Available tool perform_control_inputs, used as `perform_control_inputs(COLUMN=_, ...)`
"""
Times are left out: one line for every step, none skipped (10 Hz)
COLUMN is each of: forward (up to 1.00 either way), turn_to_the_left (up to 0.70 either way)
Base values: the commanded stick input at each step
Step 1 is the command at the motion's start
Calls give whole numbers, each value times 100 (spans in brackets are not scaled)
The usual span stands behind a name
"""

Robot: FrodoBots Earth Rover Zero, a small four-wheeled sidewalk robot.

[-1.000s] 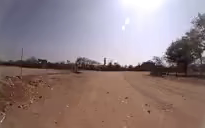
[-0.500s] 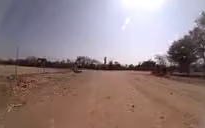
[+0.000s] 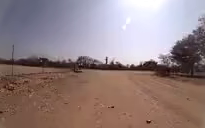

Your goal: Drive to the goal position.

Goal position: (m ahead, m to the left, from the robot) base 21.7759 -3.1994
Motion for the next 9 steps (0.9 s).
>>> perform_control_inputs(forward=100, turn_to_the_left=0)
perform_control_inputs(forward=100, turn_to_the_left=0)
perform_control_inputs(forward=100, turn_to_the_left=0)
perform_control_inputs(forward=100, turn_to_the_left=0)
perform_control_inputs(forward=100, turn_to_the_left=0)
perform_control_inputs(forward=100, turn_to_the_left=0)
perform_control_inputs(forward=100, turn_to_the_left=0)
perform_control_inputs(forward=100, turn_to_the_left=0)
perform_control_inputs(forward=100, turn_to_the_left=0)
